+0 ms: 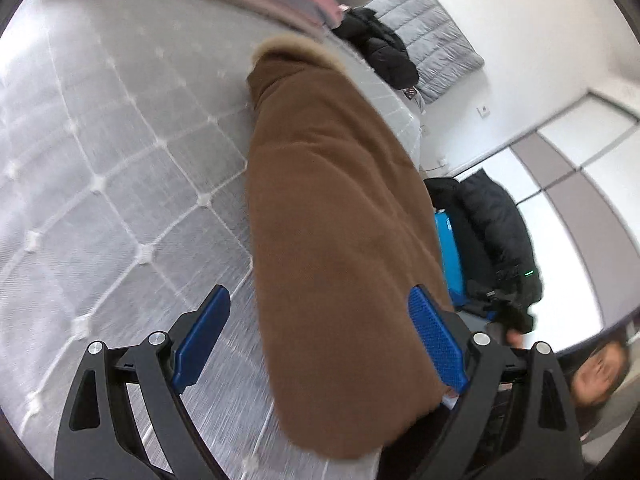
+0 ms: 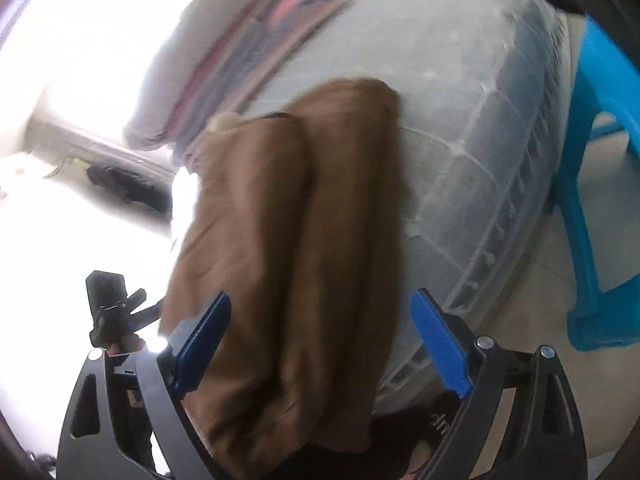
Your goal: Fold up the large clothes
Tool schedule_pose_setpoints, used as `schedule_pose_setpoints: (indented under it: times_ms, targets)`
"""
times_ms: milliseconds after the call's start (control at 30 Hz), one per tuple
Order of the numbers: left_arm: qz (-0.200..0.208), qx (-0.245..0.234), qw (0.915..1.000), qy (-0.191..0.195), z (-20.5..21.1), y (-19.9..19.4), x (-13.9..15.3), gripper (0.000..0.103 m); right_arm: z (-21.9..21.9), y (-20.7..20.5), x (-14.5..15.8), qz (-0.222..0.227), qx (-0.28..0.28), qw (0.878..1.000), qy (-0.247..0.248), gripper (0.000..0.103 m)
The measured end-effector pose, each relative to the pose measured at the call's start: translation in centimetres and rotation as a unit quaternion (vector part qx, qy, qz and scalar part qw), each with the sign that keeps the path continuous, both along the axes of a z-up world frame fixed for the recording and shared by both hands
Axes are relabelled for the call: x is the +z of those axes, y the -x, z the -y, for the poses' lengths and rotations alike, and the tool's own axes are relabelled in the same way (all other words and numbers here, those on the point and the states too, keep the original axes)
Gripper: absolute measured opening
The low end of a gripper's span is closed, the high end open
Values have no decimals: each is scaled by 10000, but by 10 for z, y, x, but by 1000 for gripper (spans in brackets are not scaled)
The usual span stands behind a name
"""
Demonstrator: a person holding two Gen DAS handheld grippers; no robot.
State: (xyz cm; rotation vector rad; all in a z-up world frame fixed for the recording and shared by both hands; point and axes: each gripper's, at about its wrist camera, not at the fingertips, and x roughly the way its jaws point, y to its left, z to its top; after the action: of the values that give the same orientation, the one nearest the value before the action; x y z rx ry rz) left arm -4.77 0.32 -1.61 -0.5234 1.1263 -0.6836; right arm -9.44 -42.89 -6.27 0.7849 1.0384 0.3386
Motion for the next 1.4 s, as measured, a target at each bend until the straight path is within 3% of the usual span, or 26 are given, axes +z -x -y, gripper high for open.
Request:
schedule_pose_setpoints:
  times_ms: [100, 300, 467, 567, 667, 767, 967, 1033, 1100, 1167, 1267, 1400]
  targets:
    - [-394, 24, 9986, 364, 7, -22, -22, 86, 14, -34, -21, -317, -194, 9987, -361, 88]
    - [-801, -120, 9946, 649, 27, -52, -53, 88, 11, -40, -66, -418, -113, 9824, -1816, 90]
    - [-1263, -411, 9862, 989, 55, -69, -79, 93, 6, -55, -77, -441, 13, 9778, -2048, 97]
    - [-1119, -590, 9905, 542, 71, -68, -73, 91, -4, -64, -64, -345, 352, 9750, -2166, 97]
    - [-439, -785, 9949, -460, 92, -55, -51, 71, -19, -77, -59, -475, 537, 9806, -1826, 97]
    - [106, -828, 9918, -967, 106, -38, -30, 56, -36, -90, -48, -319, 671, 9821, -1732, 97]
    - [642, -772, 9868, -1270, 104, -14, 10, 49, -64, -87, 2, 455, 983, 9731, -2033, 97]
    - [651, -750, 9856, -1369, 89, -8, 21, 49, -86, -93, -1, 227, 1261, 9734, -1900, 97]
    - [363, -877, 9838, -1519, 77, -14, 11, 54, -100, -101, -19, -192, 1380, 9795, -1454, 97]
    - [-211, -938, 9851, -1423, 65, -28, -16, 59, -94, -105, -36, -398, 1057, 9861, -1221, 97]
    - [-611, -572, 9940, -703, 34, -33, -42, 65, -74, -102, -47, -270, 550, 9824, -1765, 97]
    - [-451, -601, 9963, -428, 36, -29, -51, 69, -74, -103, -52, -244, 585, 9758, -2091, 97]
